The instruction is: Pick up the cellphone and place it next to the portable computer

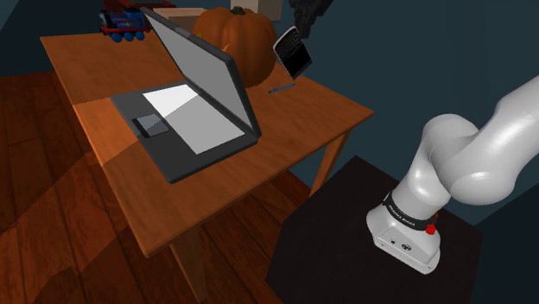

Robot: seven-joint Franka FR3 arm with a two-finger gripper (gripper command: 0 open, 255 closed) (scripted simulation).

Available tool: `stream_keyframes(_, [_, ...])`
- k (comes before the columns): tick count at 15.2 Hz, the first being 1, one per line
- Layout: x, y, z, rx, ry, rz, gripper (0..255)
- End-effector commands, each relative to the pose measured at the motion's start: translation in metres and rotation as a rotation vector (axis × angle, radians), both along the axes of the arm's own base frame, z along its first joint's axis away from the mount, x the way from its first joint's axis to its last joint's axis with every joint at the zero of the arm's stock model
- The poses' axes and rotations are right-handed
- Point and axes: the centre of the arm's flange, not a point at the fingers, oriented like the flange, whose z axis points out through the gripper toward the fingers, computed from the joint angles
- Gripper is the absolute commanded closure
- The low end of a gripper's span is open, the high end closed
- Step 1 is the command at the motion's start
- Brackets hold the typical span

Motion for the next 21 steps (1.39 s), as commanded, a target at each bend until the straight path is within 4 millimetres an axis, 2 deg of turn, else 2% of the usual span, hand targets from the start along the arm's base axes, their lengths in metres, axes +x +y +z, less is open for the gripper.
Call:
stream_keyframes(1, [0.0,-0.001,-0.01,0.0,0.0,-0.001,255])
stream_keyframes(21, [0.0,-0.001,-0.115,0.0,0.0,-0.001,255])
